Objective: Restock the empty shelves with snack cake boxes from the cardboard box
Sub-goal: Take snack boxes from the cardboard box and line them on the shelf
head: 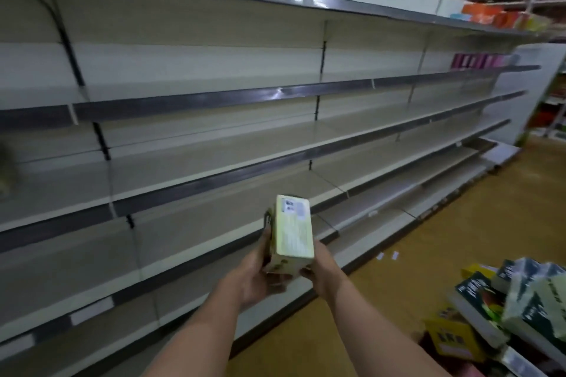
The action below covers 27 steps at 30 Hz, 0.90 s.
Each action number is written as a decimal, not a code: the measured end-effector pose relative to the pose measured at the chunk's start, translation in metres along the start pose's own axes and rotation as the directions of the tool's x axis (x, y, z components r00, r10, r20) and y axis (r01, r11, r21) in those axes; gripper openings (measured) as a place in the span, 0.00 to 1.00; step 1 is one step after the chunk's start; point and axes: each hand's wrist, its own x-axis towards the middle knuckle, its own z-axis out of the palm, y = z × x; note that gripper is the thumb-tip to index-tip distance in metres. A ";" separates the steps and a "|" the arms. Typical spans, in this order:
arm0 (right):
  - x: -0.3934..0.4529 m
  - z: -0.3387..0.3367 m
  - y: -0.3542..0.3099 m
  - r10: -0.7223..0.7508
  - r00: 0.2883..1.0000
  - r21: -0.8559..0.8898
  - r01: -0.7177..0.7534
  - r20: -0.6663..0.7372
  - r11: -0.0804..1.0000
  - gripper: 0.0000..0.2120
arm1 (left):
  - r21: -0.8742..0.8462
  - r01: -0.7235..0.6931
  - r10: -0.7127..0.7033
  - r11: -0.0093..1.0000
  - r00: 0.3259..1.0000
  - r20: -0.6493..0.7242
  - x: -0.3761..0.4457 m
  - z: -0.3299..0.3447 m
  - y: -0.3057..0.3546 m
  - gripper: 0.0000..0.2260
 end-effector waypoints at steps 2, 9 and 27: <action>0.013 0.015 -0.007 -0.012 0.999 -0.103 0.007 -0.053 0.995 0.07 | -0.046 0.005 -0.004 0.999 1.000 0.005 -0.003 -0.021 0.008 0.32; 0.045 0.080 -0.026 -0.009 1.000 -0.009 0.009 0.022 1.000 0.23 | 0.009 -0.138 0.134 0.990 0.945 -0.297 -0.011 -0.084 0.035 0.22; 0.106 0.252 -0.020 -0.063 0.981 -0.035 0.070 0.183 0.997 0.28 | -0.033 -0.350 0.273 0.936 0.782 -0.561 -0.022 -0.241 0.083 0.26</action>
